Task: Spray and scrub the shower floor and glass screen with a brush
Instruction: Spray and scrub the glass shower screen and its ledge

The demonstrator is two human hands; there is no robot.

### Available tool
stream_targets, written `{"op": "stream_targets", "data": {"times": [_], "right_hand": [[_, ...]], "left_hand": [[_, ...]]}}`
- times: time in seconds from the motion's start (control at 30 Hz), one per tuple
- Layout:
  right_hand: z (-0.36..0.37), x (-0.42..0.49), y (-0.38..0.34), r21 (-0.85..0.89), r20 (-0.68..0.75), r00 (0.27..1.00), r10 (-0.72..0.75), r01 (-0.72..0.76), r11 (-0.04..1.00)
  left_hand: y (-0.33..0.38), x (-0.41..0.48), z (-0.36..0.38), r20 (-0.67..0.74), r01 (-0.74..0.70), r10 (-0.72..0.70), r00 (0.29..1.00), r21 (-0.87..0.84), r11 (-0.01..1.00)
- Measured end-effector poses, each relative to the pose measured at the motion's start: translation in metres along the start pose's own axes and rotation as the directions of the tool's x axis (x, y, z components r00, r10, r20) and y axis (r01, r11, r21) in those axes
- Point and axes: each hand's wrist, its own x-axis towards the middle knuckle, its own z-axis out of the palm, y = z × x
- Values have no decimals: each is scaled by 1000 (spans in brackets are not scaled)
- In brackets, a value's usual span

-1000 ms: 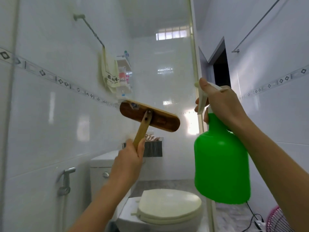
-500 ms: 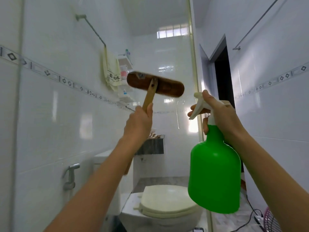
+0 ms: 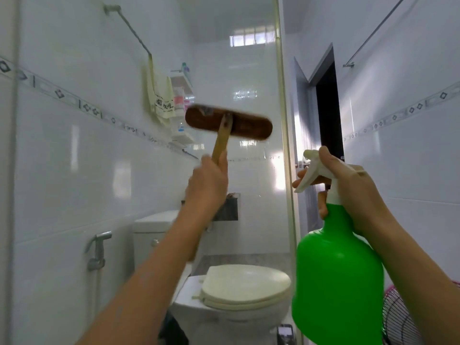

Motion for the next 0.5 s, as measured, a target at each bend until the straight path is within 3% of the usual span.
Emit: {"op": "stream_targets", "data": {"times": [0.13, 0.27, 0.37, 0.5], "right_hand": [[11, -7, 15, -40, 29, 999, 41, -40, 998], [17, -5, 22, -60, 31, 998, 55, -53, 997], [26, -7, 25, -36, 36, 997, 75, -74, 997], [30, -14, 33, -58, 53, 993, 106, -103, 993]], "left_hand": [[-43, -99, 15, 158, 55, -47, 986, -50, 997], [3, -23, -1, 53, -2, -1, 999, 49, 999], [19, 18, -10, -12, -10, 10, 1000, 1, 1000], [-42, -76, 13, 134, 18, -11, 991, -51, 999]]}}
